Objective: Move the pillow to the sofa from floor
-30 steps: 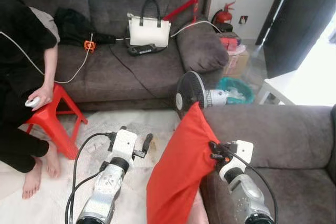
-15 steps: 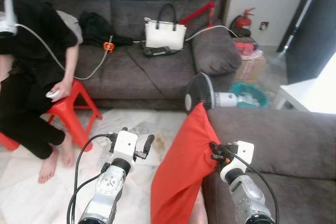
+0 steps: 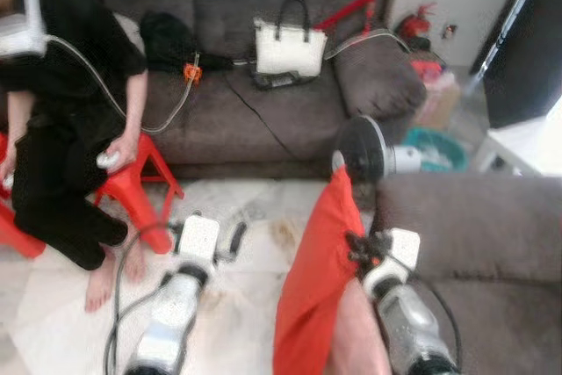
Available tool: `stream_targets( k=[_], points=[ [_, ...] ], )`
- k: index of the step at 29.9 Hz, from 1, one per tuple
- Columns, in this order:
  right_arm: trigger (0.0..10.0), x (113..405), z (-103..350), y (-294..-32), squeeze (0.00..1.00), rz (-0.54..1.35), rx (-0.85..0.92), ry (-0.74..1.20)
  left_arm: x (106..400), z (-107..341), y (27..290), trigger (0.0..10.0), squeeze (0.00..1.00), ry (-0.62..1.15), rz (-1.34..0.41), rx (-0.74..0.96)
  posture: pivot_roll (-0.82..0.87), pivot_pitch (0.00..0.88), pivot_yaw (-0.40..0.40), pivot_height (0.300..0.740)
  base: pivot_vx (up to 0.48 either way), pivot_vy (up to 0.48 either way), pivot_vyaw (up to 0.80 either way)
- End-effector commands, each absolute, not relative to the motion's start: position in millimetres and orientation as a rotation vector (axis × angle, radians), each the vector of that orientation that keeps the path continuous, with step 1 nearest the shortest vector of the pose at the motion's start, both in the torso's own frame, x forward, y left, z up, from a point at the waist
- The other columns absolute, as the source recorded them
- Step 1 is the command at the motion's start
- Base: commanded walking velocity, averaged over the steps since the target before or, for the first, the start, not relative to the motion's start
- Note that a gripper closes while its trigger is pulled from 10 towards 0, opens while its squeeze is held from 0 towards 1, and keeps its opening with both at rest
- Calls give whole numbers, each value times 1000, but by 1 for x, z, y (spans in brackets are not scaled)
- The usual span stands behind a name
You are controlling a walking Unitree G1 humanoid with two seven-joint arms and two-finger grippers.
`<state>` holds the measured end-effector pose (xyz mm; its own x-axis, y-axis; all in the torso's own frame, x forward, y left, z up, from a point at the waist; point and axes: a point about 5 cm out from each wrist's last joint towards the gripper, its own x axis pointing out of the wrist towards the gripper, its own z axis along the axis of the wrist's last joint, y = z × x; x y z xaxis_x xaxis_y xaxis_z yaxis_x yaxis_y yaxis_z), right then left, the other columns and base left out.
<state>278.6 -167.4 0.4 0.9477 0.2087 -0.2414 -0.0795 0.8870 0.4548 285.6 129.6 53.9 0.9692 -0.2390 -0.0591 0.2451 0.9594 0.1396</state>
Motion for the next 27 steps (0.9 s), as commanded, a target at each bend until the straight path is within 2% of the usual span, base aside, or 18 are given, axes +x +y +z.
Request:
stream_targets(
  k=[1,9,27],
  points=[
    [10000,299,28,-168,0,171,439,148,286,53,139,10000,0,48,-224,156,137,0,-52,740,0,307,0],
    [10000,299,25,-172,0,150,441,168,286,54,136,10000,0,40,-227,157,131,0,-56,740,0,32,0],
    [10000,299,22,-176,0,125,438,196,287,56,132,10000,0,25,-241,146,124,0,-57,740,0,0,-800]
  ],
)
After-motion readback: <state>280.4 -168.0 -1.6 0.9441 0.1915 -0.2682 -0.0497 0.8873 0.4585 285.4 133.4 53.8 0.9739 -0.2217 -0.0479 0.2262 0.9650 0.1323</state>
